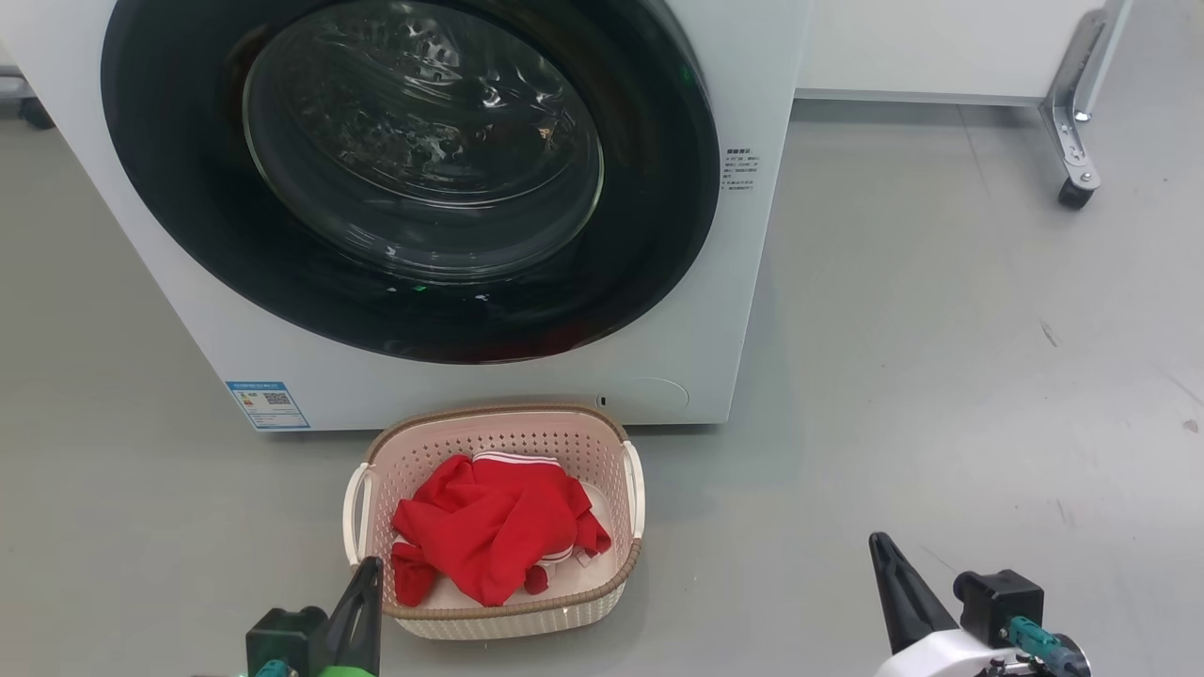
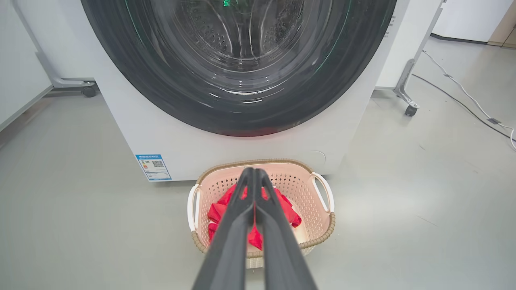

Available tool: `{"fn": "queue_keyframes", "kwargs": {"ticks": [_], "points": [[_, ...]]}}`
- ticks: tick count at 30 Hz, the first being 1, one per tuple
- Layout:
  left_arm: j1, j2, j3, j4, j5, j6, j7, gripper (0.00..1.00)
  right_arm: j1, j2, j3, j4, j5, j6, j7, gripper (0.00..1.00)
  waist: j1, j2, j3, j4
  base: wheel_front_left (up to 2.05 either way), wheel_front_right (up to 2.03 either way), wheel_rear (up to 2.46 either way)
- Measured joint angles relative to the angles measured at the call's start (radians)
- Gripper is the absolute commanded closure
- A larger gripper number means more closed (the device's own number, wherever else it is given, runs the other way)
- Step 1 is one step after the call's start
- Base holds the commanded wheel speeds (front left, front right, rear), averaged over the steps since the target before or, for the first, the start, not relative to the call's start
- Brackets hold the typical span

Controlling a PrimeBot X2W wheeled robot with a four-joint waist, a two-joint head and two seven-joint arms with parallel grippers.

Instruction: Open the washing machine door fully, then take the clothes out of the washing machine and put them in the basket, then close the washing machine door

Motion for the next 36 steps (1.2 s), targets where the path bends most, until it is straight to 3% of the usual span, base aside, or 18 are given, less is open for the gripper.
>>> {"fn": "queue_keyframes", "kwargs": {"ticks": [6,36], "points": [[0.003,-0.002,0.011,0.006,-0.039,-0.004,0.01,1.0,0.005,0.0,-0.002,-0.001,0.036,0.0,0.006,1.0,0.0,0.0,0.0,-0.002,0.0,0.0,0.0],[-0.009,-0.016,0.114,0.001,-0.442,-0.062,0.103,1.0,-0.007,-0.003,-0.097,-0.042,0.461,0.028,0.11,1.0,0.0,0.0,-0.003,-0.021,0.0,0.0,0.0]]}}
